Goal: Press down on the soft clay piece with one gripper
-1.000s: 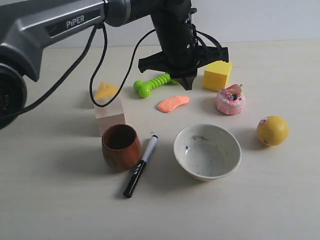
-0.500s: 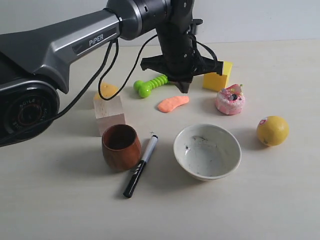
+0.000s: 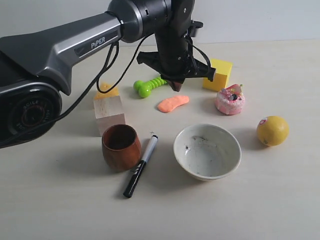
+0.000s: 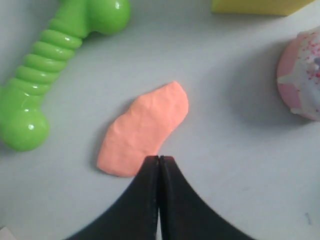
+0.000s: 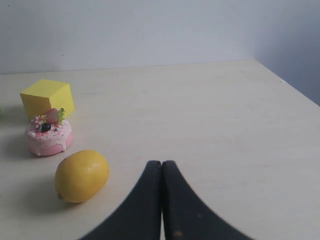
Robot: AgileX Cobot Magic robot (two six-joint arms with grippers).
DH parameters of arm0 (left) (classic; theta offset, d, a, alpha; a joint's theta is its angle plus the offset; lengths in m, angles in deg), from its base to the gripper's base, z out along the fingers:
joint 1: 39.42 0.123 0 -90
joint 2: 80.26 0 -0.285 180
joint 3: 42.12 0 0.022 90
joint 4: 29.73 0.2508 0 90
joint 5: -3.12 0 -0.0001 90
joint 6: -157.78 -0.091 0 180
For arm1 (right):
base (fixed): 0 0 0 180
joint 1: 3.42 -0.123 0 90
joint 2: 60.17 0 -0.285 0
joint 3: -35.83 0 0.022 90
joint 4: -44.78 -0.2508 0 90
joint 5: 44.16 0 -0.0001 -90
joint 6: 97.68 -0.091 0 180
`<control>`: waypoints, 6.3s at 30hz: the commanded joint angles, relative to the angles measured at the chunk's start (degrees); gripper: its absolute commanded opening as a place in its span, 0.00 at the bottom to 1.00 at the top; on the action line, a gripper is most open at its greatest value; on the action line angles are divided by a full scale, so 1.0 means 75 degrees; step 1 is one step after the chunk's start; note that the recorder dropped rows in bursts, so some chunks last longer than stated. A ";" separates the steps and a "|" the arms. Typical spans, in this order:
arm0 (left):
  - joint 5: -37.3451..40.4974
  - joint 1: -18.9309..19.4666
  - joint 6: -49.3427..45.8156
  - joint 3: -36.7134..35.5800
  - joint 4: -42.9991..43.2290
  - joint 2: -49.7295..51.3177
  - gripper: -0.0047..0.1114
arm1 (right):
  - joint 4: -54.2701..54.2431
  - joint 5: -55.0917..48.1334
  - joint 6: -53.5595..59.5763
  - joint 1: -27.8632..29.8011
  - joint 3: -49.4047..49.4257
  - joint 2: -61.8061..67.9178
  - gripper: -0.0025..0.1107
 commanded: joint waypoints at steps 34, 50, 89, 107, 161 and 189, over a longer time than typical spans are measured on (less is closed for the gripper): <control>-0.0303 0.0046 -0.1127 0.0051 0.0266 0.0420 0.04 | 0.0032 0.0034 -0.0006 0.0000 0.0043 -0.0044 0.02; -0.0464 0.0031 -0.2212 0.0051 0.0231 0.0420 0.04 | 0.0032 0.0034 -0.0006 0.0000 0.0043 -0.0044 0.02; -0.0737 0.0364 -0.5026 0.0051 -0.0137 0.0664 0.04 | 0.0032 0.0034 -0.0006 0.0000 0.0043 -0.0044 0.02; -0.0702 0.0350 -0.5290 0.0051 -0.0576 0.1010 0.04 | 0.0032 0.0034 -0.0006 0.0000 0.0043 -0.0044 0.02; -0.0418 0.0336 -0.5227 0.0036 -0.0901 0.1776 0.04 | 0.0032 0.0034 -0.0006 0.0000 0.0043 -0.0044 0.02; -0.0801 0.0336 -0.5209 0.0052 -0.0756 0.0958 0.04 | 0.0032 0.0034 -0.0006 0.0000 0.0043 -0.0044 0.02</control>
